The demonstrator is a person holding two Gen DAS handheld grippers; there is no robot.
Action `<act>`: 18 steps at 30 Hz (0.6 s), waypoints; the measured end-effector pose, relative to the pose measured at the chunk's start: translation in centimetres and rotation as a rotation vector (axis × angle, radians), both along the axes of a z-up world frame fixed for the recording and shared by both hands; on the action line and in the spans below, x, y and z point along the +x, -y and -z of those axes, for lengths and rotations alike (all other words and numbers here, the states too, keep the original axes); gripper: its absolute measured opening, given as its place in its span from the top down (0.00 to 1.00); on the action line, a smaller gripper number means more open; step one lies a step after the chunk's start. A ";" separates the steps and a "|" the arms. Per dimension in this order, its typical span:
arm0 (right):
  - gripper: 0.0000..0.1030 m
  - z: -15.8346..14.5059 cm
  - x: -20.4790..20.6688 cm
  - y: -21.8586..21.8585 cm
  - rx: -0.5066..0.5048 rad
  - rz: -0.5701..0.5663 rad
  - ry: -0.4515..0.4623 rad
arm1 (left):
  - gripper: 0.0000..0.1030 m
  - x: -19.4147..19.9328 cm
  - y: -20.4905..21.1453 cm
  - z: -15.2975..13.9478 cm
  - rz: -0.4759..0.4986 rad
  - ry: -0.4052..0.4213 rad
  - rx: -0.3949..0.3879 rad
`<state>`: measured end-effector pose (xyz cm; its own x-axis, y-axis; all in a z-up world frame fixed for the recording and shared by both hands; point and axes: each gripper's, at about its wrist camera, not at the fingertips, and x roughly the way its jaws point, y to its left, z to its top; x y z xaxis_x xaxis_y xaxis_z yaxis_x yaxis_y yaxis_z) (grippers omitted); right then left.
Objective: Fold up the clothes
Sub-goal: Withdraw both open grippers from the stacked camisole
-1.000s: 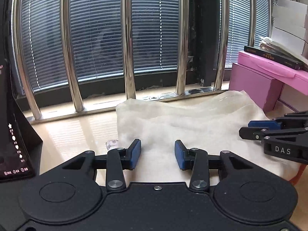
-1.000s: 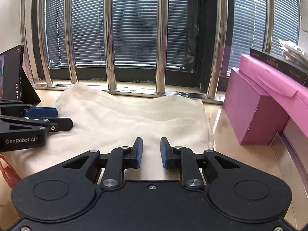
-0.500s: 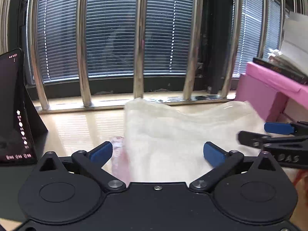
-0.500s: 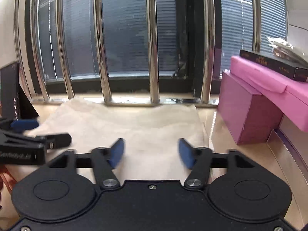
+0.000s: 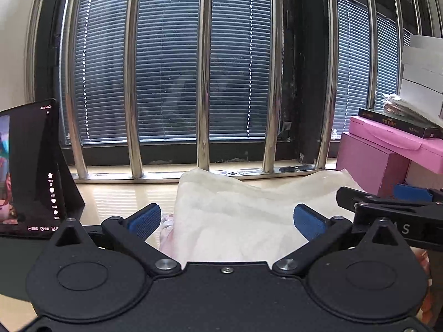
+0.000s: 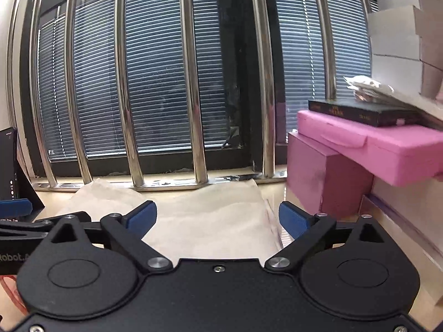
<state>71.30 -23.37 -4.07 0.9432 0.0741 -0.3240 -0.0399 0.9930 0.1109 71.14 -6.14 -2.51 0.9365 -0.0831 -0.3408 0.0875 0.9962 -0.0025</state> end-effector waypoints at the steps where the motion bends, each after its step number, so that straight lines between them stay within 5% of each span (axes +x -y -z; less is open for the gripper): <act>1: 0.06 0.1 -0.2 0.0 0.004 0.006 0.007 | 0.00 -0.1 0.0 0.0 -0.001 0.006 -0.003; 18: 0.05 0.6 -6.3 -0.4 0.004 0.036 0.085 | 0.00 -4.5 -1.2 1.0 -0.079 -0.005 -0.026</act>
<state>65.05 -22.97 -4.69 0.9694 0.0411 -0.2419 -0.0139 0.9935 0.1130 66.62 -4.97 -3.49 0.9386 -0.0180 -0.3444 0.0088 0.9996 -0.0284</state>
